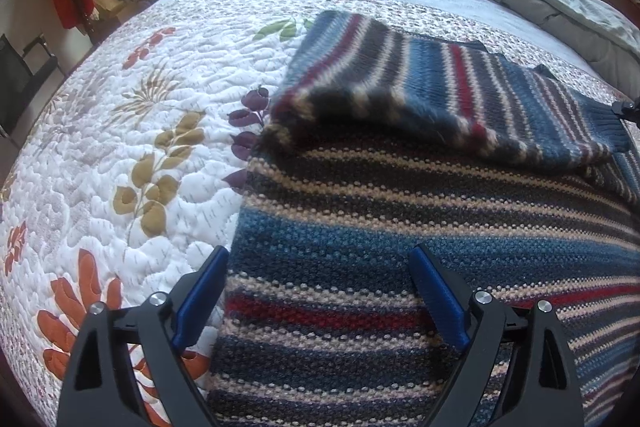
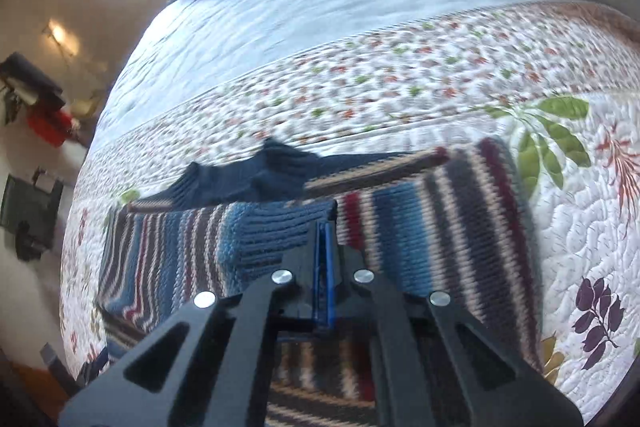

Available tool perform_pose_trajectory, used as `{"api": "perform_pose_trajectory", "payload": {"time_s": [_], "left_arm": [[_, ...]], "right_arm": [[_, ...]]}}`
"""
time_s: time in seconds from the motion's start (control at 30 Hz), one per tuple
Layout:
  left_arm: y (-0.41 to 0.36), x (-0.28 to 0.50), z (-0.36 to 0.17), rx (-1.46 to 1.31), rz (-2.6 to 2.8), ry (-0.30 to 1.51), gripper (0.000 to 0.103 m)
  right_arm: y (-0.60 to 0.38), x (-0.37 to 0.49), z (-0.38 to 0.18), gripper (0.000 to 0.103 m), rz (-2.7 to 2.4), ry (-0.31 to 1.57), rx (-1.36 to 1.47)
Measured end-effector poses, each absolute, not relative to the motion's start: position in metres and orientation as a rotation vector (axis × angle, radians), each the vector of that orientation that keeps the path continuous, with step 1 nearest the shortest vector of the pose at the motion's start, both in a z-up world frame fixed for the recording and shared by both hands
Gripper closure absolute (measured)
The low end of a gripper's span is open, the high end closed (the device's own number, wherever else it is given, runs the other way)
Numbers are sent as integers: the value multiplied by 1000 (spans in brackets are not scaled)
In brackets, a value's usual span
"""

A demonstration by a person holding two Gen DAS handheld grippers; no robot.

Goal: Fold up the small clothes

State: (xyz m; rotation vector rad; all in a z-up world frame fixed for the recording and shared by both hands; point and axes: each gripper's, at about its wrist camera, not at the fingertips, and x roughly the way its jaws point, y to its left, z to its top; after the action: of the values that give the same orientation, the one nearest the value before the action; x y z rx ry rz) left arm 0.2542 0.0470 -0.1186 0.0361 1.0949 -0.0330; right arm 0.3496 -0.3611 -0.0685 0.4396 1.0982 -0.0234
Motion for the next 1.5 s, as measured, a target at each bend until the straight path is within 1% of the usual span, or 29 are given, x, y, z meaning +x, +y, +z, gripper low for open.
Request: {"api": "perform_pose_trajectory", "payload": {"time_s": [0.17, 0.23, 0.27, 0.3, 0.33, 0.5, 0.57, 0.6, 0.63, 0.8, 0.9, 1.0, 1.03, 1.1, 1.17, 1.27, 1.37, 1.5], "left_arm": [[44, 255, -122, 52, -31, 1098, 9], [44, 255, -122, 55, -34, 1097, 9], [44, 255, -122, 53, -35, 1098, 9], [44, 255, -122, 50, -37, 1100, 9], [44, 255, -122, 50, -37, 1100, 9], [43, 255, -122, 54, -32, 1100, 9], [43, 254, -122, 55, -29, 1099, 8], [43, 254, -122, 58, -28, 1098, 8], [43, 254, -122, 59, -29, 1098, 8], [43, 254, -124, 56, -28, 1101, 7], [42, 255, -126, 73, -28, 1100, 5], [44, 255, -124, 78, -37, 1107, 5], [45, 254, -121, 82, -43, 1114, 5], [46, 249, -114, 95, -50, 1113, 5], [49, 239, -104, 114, -35, 1108, 5], [56, 210, -94, 111, -54, 1122, 5], [66, 163, -91, 74, -84, 1162, 5], [64, 110, -102, 173, -77, 1198, 5]], "right_arm": [[-371, 346, -101, 100, -21, 1167, 435], [-368, 340, -106, 94, -21, 1160, 433], [-367, 336, -105, 90, -21, 1150, 432], [-366, 330, -104, 72, -17, 1150, 433], [-365, 324, -103, 63, -16, 1154, 444], [-362, 301, -100, 62, 38, 1184, 478], [-360, 298, -100, 69, 76, 1195, 493], [-359, 299, -100, 77, 92, 1208, 494], [-358, 299, -100, 91, 79, 1217, 467], [-359, 300, -102, 97, 33, 1216, 442], [-355, 298, -106, 96, 32, 1215, 400], [-354, 288, -95, 86, 37, 1191, 424], [-356, 278, -88, 78, 37, 1182, 432], [-357, 250, -76, 73, 39, 1173, 414], [-356, 209, -68, 72, 44, 1193, 364], [-355, 138, -72, 71, 75, 1246, 329], [-349, 69, -84, 71, 120, 1286, 348], [-350, 18, -115, 72, 72, 1327, 361]]}}
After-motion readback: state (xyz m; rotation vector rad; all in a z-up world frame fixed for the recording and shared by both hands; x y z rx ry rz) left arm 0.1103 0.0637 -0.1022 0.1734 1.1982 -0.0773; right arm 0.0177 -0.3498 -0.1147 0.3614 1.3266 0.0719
